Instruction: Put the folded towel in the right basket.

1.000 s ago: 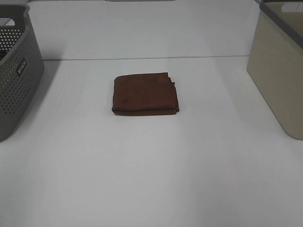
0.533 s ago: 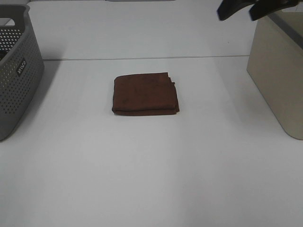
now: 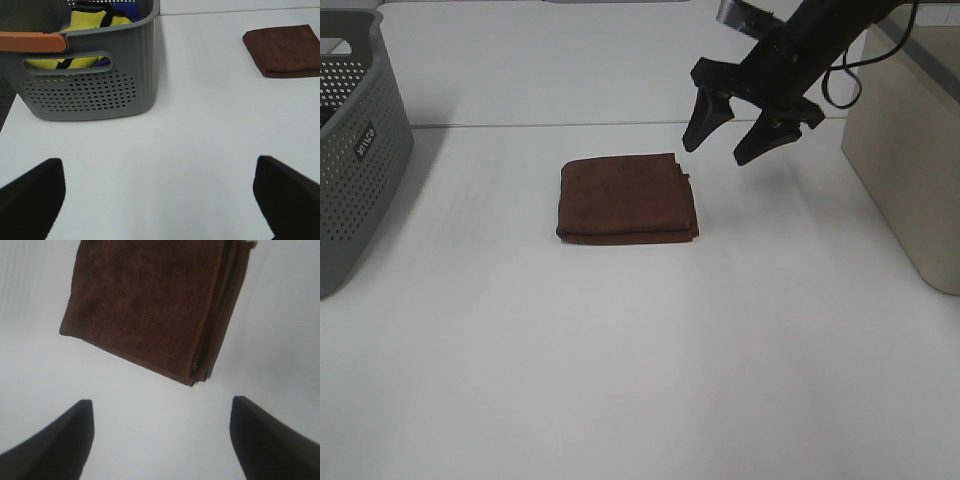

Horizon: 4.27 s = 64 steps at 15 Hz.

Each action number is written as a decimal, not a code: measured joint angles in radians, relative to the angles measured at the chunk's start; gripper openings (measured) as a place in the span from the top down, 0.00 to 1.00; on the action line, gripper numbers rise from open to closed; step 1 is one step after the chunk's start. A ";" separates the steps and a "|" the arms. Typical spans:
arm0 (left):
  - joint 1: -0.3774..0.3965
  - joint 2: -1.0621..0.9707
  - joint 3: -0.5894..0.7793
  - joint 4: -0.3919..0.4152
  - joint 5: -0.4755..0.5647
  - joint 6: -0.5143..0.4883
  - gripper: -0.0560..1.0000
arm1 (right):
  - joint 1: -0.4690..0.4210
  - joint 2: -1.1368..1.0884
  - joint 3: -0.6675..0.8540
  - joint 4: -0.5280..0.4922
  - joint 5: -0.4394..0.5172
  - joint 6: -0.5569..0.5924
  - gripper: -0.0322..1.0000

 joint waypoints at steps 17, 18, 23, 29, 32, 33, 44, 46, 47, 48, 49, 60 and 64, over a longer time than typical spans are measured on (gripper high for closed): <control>0.000 0.000 0.000 0.000 0.000 0.000 0.03 | 0.059 0.306 -0.141 0.157 -0.137 -0.121 0.75; 0.000 0.000 0.000 0.000 0.000 0.000 0.03 | 0.059 0.308 -0.141 0.156 -0.137 -0.121 0.90; 0.000 0.000 0.000 0.000 0.000 0.000 0.03 | 0.059 0.261 -0.147 0.149 -0.095 -0.122 0.91; 0.000 0.000 0.000 0.000 0.000 0.000 0.03 | 0.051 -0.088 -0.157 -0.041 -0.042 -0.100 0.91; 0.000 0.000 0.000 0.000 0.000 0.000 0.03 | 0.024 -0.255 -0.157 -0.242 -0.012 -0.031 0.91; 0.000 0.000 0.000 0.000 0.000 0.000 0.03 | 0.007 -0.300 -0.158 -0.306 0.002 -0.010 0.91; 0.000 0.000 0.000 0.000 0.000 0.000 0.03 | -0.501 -0.448 -0.110 -0.400 0.155 0.074 0.91; 0.000 0.000 0.000 0.000 0.000 0.000 0.03 | -0.501 -0.410 -0.048 -0.390 0.136 0.078 0.91; 0.000 0.000 0.000 0.000 0.000 0.000 0.03 | -0.501 -0.389 -0.025 -0.382 0.133 0.080 0.91; 0.000 0.000 0.000 0.000 0.000 0.000 0.03 | -0.501 -0.369 -0.006 -0.375 0.131 0.080 0.91; 0.000 0.000 0.000 0.000 0.000 0.000 0.03 | -0.501 -0.351 0.008 -0.374 0.130 0.084 0.88; 0.000 0.000 0.000 0.000 0.000 0.000 0.03 | -0.264 -0.426 0.015 -0.327 0.142 0.089 0.28; 0.000 0.000 0.000 0.000 0.000 0.000 0.03 | -0.135 -0.518 0.022 -0.344 0.155 0.114 0.28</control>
